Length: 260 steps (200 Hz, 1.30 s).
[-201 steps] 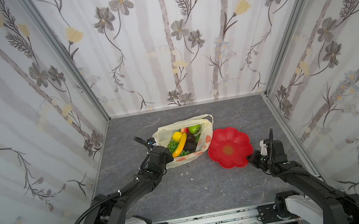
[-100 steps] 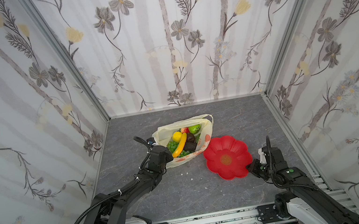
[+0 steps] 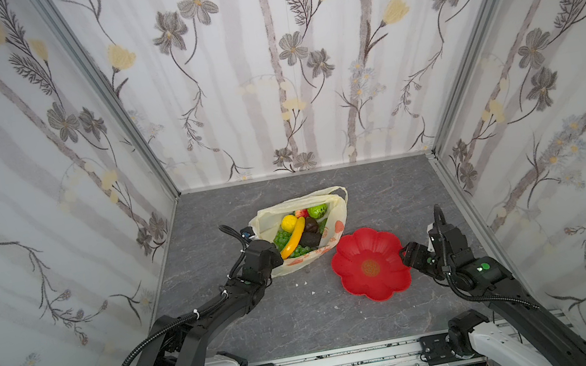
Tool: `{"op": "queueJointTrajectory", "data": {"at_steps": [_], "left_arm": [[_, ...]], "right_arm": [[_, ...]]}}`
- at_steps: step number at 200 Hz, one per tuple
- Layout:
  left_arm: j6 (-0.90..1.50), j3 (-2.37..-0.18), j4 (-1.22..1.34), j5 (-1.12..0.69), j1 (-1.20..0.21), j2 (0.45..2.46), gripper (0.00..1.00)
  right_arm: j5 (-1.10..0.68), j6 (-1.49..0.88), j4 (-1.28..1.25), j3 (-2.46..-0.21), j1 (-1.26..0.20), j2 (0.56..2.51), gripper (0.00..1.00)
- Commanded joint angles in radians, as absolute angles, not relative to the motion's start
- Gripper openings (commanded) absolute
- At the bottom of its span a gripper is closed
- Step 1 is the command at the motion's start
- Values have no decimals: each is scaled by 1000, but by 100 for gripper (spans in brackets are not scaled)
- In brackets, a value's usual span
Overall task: Take fruits out of the plastic bag
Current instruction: Place the plate at the center of the table, then pick up the fruit from the plastic bag.
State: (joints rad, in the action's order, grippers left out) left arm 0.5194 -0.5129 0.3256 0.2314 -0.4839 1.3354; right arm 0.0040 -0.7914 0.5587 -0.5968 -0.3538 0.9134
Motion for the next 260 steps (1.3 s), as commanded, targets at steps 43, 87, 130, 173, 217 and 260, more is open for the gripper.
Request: {"op": "queueJointTrajectory", "data": {"at_steps": [43, 87, 130, 173, 217, 260], "left_arm": [[476, -490, 373, 228, -523, 1335, 0], [467, -478, 374, 224, -528, 1337, 0], [484, -470, 374, 185, -529, 1350, 0], [490, -469, 376, 178, -529, 1354, 0], [494, -460, 397, 178, -529, 1364, 0], [491, -457, 402, 176, -528, 1362, 0]], "right_arm": [[177, -703, 287, -988, -692, 1318, 76], [77, -602, 235, -1269, -764, 1684, 67], [51, -526, 320, -1472, -788, 1944, 59], [25, -503, 350, -1502, -788, 2063, 59], [18, -469, 371, -1543, -775, 2162, 63], [11, -416, 387, -1578, -762, 2218, 69]]}}
